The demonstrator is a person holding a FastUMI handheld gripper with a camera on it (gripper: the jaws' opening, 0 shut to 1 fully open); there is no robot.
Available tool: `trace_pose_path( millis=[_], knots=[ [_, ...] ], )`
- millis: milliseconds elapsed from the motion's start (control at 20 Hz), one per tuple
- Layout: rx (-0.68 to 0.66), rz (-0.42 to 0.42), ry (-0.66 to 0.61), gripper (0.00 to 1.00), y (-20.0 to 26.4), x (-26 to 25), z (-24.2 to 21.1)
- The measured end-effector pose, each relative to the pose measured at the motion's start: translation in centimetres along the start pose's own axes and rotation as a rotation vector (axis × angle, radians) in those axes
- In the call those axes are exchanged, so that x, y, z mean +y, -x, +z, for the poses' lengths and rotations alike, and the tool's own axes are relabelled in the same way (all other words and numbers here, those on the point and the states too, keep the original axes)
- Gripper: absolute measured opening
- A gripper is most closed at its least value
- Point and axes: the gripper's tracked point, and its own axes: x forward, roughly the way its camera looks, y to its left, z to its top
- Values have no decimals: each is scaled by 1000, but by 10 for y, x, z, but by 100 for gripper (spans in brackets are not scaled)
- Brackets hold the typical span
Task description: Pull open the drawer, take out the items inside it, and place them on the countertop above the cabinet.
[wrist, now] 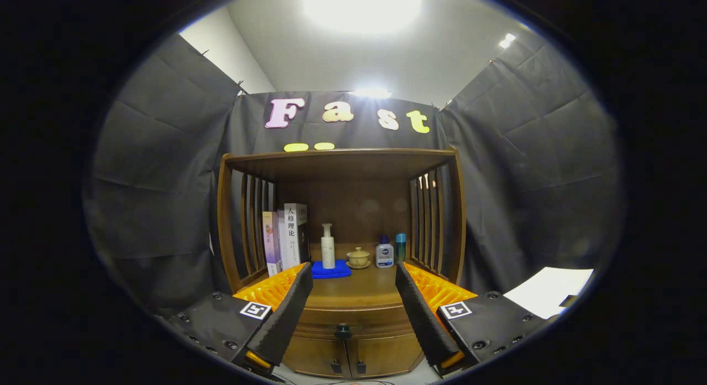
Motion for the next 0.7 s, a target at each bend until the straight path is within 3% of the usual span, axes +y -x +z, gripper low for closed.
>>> trace_pose_path(
  millis=[700],
  knots=[
    [25,18,-10,95,-13,-4,-21]
  ],
)
